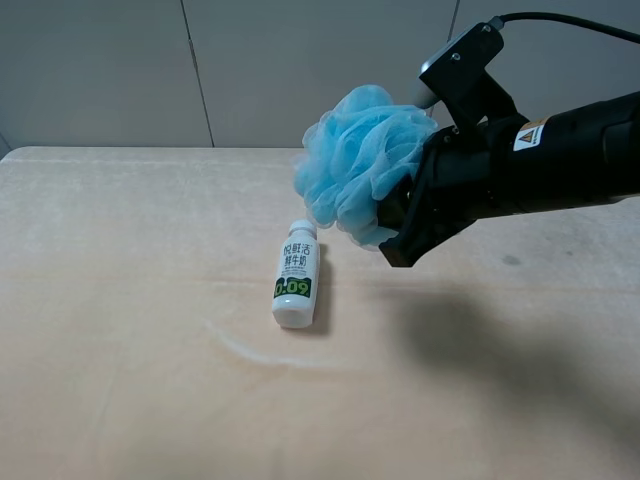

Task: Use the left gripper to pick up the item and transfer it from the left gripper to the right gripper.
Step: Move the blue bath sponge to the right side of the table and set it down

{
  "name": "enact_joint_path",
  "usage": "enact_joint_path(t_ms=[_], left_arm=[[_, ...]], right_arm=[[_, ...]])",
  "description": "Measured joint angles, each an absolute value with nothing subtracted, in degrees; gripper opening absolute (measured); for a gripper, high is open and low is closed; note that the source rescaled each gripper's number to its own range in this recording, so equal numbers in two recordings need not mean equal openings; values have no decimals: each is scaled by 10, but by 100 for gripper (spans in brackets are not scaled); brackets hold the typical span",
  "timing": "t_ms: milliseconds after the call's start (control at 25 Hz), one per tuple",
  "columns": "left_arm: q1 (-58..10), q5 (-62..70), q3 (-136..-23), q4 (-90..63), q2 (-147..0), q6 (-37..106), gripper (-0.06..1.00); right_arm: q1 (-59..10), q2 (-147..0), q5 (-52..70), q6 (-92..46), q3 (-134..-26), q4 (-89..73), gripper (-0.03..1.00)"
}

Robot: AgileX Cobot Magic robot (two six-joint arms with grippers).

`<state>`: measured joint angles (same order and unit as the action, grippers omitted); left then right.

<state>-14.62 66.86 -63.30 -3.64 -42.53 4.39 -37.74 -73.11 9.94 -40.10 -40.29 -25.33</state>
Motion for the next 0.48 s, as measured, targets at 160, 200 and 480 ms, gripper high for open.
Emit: enact_joint_path(t_ms=[160, 200, 480], left_arm=[[-146, 669, -539, -34, -359, 44, 100], [-146, 668, -516, -34, -343, 44, 100], [-146, 646, -386, -34, -200, 54, 100]], right_arm=[[-377, -731, 99, -396, -403, -253, 4], [-377, -731, 99, -395, -403, -253, 3], [-377, -731, 99, -393, -403, -253, 3]])
